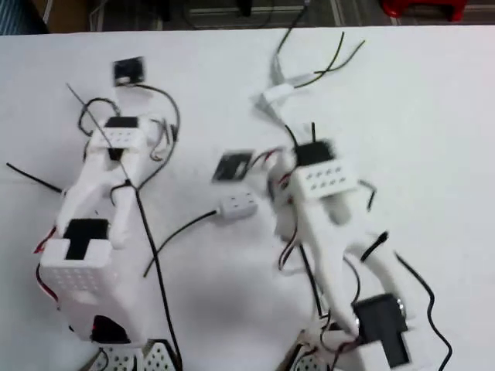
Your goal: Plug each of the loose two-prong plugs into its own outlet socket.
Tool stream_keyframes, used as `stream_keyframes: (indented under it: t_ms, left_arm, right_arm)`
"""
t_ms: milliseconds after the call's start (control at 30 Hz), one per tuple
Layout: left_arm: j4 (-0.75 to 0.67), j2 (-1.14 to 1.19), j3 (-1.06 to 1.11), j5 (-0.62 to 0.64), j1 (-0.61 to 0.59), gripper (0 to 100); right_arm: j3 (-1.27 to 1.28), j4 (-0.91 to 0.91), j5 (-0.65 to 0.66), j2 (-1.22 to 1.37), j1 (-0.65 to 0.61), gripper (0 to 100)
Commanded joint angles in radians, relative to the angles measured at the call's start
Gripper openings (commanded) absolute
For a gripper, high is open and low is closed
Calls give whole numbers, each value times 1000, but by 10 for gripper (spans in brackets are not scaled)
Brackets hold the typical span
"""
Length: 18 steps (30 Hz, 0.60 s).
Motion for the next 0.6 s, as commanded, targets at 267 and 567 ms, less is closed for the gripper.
stream_keyframes:
  t_ms: [267, 567]
  left_arm:
    - [-51, -70, -6, 144, -130, 195]
    - [-51, -70, -11, 146, -127, 195]
  right_arm:
    - [470, -524, 3, -82, -288, 42]
    - [488, -550, 9, 31, -242, 43]
